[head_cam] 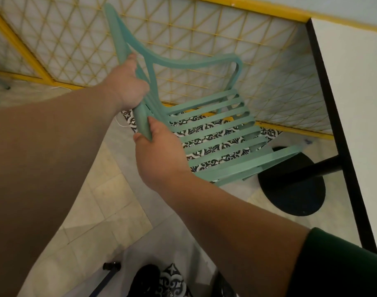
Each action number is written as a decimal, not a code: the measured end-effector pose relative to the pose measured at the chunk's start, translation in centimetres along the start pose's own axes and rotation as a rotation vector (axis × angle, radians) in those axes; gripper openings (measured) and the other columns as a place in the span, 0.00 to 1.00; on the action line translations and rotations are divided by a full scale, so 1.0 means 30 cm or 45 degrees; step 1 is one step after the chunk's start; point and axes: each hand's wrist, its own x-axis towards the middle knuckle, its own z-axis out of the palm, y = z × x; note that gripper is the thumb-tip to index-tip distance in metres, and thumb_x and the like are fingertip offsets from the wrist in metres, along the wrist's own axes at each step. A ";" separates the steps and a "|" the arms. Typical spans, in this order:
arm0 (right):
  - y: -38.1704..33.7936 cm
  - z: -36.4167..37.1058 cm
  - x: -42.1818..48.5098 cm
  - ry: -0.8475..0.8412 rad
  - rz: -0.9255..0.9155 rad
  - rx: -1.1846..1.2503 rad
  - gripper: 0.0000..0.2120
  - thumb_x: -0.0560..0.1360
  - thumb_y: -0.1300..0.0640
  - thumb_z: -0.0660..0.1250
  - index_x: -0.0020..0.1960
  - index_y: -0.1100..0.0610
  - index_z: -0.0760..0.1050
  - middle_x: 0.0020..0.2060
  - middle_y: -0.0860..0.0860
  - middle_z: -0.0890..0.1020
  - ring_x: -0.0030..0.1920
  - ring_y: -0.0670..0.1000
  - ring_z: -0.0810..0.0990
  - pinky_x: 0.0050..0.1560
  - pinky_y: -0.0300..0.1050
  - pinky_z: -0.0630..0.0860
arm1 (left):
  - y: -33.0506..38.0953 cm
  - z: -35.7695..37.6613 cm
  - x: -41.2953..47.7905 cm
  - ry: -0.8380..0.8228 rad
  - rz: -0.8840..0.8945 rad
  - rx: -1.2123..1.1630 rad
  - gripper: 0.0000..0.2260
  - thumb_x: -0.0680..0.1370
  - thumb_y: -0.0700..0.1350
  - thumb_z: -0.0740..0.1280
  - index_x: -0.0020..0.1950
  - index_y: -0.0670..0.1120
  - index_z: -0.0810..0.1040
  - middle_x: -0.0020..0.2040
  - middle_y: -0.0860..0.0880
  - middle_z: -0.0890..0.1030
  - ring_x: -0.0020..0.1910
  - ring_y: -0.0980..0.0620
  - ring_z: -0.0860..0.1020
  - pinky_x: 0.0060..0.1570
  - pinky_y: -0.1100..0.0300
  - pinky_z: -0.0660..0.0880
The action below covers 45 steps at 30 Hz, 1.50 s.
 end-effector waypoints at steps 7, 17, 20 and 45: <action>0.034 -0.008 0.011 -0.042 -0.059 0.064 0.23 0.83 0.50 0.62 0.78 0.49 0.66 0.67 0.50 0.78 0.65 0.53 0.76 0.62 0.42 0.72 | -0.001 0.004 -0.010 0.039 -0.006 0.081 0.38 0.79 0.42 0.61 0.83 0.51 0.44 0.76 0.40 0.66 0.70 0.39 0.71 0.67 0.50 0.70; 0.461 -0.223 0.018 -0.171 0.228 -0.174 0.18 0.82 0.40 0.60 0.61 0.49 0.81 0.51 0.46 0.82 0.54 0.49 0.79 0.59 0.50 0.74 | 0.036 0.197 -0.493 0.177 -0.106 0.015 0.43 0.78 0.43 0.67 0.83 0.46 0.40 0.80 0.44 0.55 0.66 0.41 0.74 0.57 0.49 0.73; 0.517 -0.256 0.054 -0.307 0.183 -0.517 0.19 0.81 0.37 0.59 0.56 0.49 0.82 0.45 0.45 0.80 0.49 0.47 0.78 0.57 0.52 0.77 | 0.018 0.207 -0.514 0.182 -0.147 -0.059 0.42 0.78 0.41 0.65 0.83 0.49 0.39 0.79 0.44 0.58 0.64 0.42 0.75 0.53 0.54 0.69; 0.615 -0.270 0.135 -0.301 0.112 -0.936 0.28 0.75 0.25 0.56 0.48 0.49 0.78 0.44 0.47 0.80 0.46 0.49 0.78 0.45 0.49 0.76 | 0.006 0.165 -0.451 0.145 -0.084 0.017 0.40 0.80 0.38 0.63 0.83 0.46 0.40 0.78 0.43 0.58 0.59 0.44 0.75 0.52 0.55 0.69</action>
